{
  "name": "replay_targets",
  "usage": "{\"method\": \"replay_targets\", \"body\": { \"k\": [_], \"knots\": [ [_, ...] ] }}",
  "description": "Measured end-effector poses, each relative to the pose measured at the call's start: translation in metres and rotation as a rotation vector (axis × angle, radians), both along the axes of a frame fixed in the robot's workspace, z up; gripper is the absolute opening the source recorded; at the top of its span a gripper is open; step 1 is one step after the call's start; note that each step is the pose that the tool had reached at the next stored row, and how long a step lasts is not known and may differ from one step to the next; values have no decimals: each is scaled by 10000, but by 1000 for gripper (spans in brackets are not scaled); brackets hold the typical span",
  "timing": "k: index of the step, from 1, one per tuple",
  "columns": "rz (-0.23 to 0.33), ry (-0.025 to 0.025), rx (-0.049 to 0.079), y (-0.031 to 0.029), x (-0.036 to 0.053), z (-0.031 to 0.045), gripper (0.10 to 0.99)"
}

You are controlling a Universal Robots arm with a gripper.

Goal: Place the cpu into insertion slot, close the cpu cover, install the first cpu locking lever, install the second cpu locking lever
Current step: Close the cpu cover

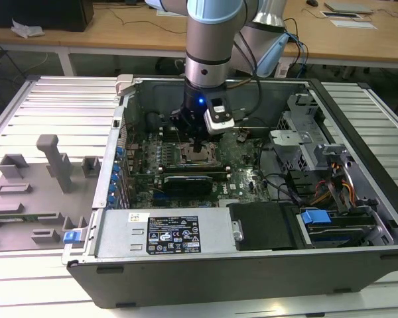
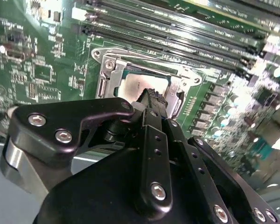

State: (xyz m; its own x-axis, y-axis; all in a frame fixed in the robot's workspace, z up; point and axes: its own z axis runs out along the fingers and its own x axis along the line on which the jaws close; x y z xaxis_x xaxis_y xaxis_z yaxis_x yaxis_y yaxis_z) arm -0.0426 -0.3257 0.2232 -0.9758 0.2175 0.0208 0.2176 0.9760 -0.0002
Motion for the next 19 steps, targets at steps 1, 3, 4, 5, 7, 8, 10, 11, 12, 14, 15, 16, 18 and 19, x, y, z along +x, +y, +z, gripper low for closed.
{"method": "replay_targets", "body": {
  "k": [1,3,4,5,7,8,10,11,12,14,15,16,18,19],
  "knots": [
    [311,0,0,0,0,-1,106],
    [710,1,0,0,0,-1,106],
    [970,0,0,0,0,-2,106],
    [1248,0,0,0,0,-2,106],
    [1624,-1,0,0,0,-4,106],
    [1875,-4,0,0,0,-5,106],
    [2086,-133,-14,0,-2,-7,106],
    [2156,-373,-38,0,-1,-7,106],
    [2199,-513,-52,0,-1,-8,106],
    [2248,-593,-58,0,-1,-8,106],
    [2250,-593,-60,0,-1,-8,106],
    [2250,-591,-62,0,-1,-8,106],
    [2249,-591,-62,0,-44,-9,106],
    [2249,-591,-62,0,-65,-10,106]
  ]
}}
